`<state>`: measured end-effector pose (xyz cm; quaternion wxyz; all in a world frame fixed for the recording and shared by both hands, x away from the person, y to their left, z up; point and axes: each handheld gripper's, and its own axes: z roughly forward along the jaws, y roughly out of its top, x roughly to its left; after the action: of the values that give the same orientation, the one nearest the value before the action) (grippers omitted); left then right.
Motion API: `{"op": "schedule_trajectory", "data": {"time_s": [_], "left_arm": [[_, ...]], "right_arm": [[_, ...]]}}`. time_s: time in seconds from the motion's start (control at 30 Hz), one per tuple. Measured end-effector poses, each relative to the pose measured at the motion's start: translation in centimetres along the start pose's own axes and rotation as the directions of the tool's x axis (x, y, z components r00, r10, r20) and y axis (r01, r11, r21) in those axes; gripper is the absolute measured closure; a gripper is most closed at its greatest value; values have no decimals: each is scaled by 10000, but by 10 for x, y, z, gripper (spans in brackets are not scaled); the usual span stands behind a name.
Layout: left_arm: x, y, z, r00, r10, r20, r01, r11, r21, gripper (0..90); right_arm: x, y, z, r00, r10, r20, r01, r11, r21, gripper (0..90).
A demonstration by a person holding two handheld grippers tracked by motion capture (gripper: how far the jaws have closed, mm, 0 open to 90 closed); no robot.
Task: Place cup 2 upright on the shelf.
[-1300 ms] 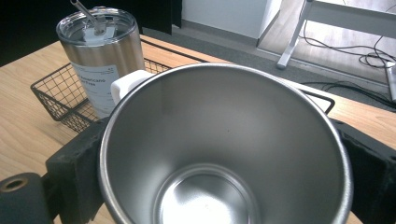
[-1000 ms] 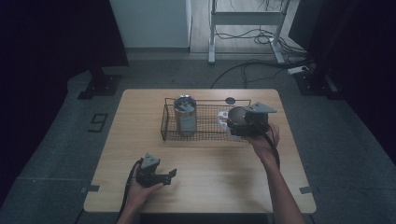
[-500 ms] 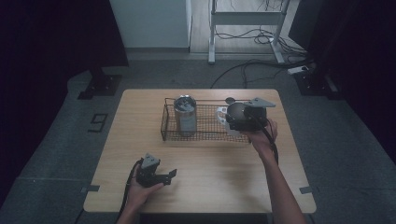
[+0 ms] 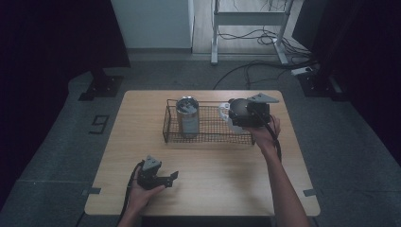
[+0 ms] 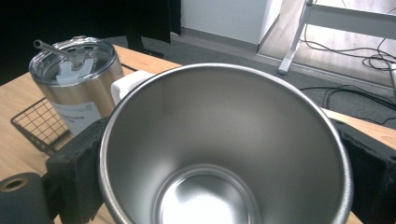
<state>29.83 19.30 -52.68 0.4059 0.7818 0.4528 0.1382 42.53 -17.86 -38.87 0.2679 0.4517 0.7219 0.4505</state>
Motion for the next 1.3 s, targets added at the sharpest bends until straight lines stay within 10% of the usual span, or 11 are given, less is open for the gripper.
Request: {"op": "schedule_trajectory", "data": {"time_s": [1.3], "left_arm": [[2,-2,2,10000,-29,23,29,10000,86,145]], "right_arm": [[-20,-2,48,9993,283,263,-298,9979,574,59]]}}
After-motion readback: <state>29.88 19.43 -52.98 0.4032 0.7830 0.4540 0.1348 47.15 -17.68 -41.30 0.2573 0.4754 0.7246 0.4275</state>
